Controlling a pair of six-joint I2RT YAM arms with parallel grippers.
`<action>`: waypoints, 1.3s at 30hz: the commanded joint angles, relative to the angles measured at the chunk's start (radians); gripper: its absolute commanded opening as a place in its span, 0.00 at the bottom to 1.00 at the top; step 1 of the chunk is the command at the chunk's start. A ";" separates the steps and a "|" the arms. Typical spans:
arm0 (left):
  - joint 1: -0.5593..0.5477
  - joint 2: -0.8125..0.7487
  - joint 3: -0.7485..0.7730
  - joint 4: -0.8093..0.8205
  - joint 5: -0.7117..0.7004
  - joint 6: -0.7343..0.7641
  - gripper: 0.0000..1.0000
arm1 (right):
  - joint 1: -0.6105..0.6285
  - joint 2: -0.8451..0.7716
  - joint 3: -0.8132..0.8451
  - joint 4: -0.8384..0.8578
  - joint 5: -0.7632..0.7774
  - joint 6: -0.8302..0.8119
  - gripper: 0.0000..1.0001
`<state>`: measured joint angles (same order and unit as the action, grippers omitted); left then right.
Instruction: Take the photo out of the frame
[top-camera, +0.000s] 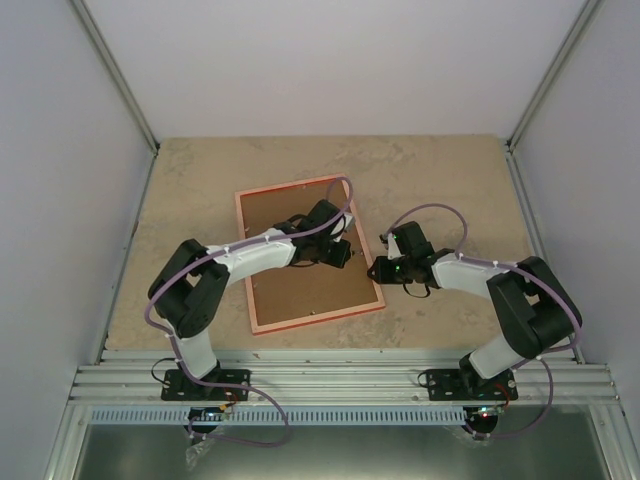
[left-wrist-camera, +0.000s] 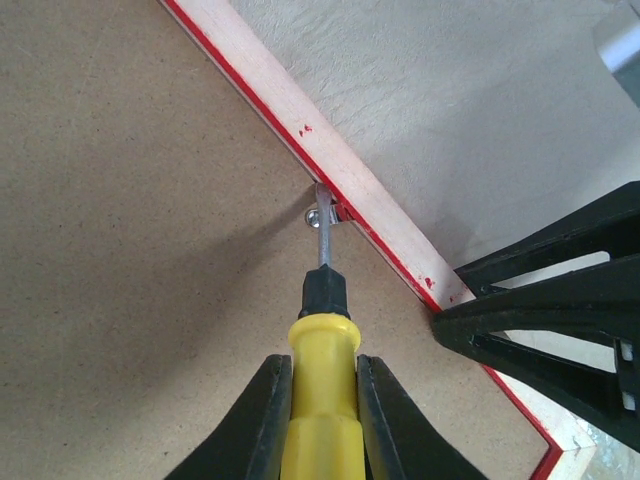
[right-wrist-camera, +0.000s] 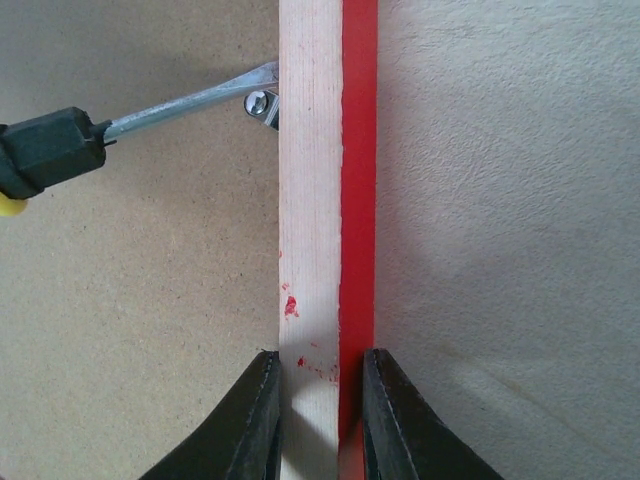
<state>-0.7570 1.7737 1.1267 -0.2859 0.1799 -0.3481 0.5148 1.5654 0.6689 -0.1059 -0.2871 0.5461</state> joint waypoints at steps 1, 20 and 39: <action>-0.027 0.023 0.028 -0.098 0.024 0.060 0.00 | 0.010 0.036 0.009 -0.012 0.010 0.003 0.01; -0.039 0.024 0.038 -0.254 0.010 0.132 0.00 | 0.011 0.048 0.023 -0.018 0.020 0.009 0.00; -0.016 -0.058 -0.024 -0.268 -0.094 0.021 0.00 | 0.010 0.003 -0.002 -0.030 0.061 0.024 0.01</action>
<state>-0.7784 1.7248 1.1366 -0.4404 0.1352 -0.3000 0.5213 1.5772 0.6903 -0.1192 -0.2687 0.5568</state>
